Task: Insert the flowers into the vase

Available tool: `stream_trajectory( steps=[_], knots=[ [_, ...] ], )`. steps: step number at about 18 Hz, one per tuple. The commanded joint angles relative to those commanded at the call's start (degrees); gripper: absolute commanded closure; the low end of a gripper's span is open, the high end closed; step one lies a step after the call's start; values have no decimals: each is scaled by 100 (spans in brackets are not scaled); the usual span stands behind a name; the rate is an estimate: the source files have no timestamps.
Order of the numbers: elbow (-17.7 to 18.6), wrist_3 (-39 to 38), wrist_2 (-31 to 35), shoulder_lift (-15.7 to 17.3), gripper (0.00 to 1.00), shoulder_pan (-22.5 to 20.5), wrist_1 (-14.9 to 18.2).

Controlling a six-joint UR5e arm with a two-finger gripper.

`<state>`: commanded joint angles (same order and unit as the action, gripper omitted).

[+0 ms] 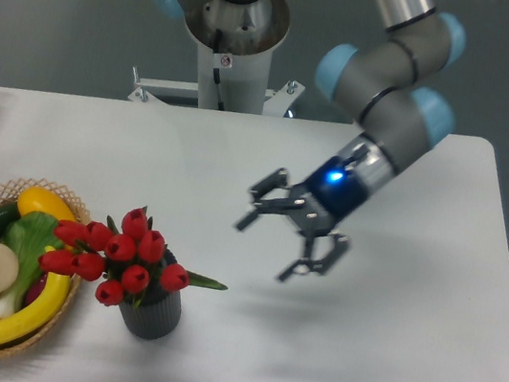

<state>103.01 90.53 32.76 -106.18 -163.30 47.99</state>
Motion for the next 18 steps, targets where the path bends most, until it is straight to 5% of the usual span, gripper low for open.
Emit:
stream_trajectory(
  steps=[5, 13, 18],
  knots=[
    [-185, 79, 1117, 334, 0, -773, -17],
    [-211, 211, 3130, 826, 0, -1195, 123],
    [-316, 631, 3333, 1239, 0, -1512, 939]
  ],
)
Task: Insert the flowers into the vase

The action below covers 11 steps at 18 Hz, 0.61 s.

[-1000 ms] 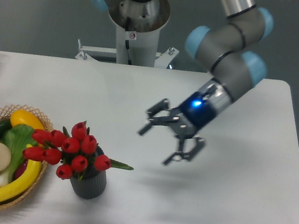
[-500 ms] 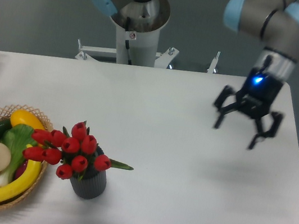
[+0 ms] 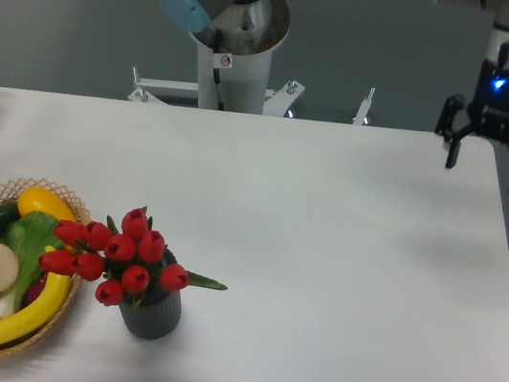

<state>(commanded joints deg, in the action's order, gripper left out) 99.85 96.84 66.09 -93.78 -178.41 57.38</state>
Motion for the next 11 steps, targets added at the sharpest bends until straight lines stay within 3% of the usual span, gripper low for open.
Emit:
stream_trajectory(
  steps=[3, 8, 11],
  knots=[
    [-97, 448, 9, 97, 0, -97, 527],
    [-220, 1405, 808, 229, 0, -185, 1021],
    [-343, 1645, 853, 290, 0, -352, 1415]
  ],
)
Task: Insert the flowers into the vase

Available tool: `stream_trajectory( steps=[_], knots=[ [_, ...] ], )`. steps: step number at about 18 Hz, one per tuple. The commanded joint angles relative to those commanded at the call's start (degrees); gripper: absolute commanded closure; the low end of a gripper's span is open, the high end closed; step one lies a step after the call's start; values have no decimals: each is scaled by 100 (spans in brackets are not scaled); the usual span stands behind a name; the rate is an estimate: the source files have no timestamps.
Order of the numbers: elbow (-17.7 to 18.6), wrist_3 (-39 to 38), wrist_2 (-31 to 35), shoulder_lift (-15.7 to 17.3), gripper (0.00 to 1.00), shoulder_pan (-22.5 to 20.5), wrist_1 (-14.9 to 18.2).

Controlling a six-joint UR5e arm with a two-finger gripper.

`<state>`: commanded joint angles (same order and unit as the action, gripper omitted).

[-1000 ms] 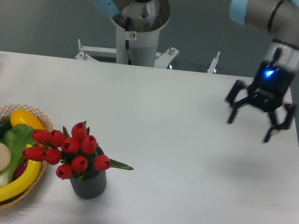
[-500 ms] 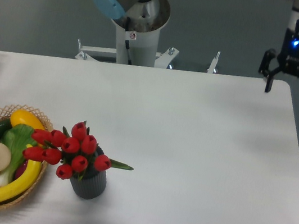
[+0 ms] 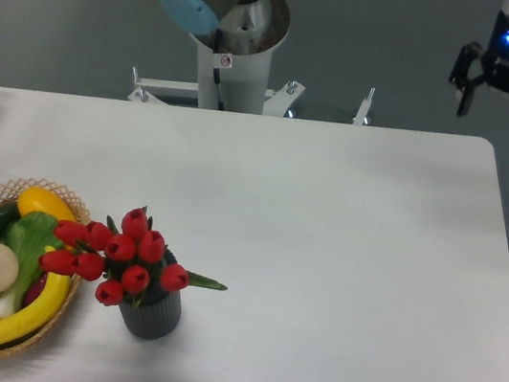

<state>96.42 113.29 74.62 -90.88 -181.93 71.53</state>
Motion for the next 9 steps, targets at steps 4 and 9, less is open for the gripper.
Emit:
stream_trajectory(
  steps=[4, 9],
  knots=[
    [-106, 562, 70, 149, 0, -245, 431],
    [-36, 633, 185, 246, 0, -343, 458]
  ],
)
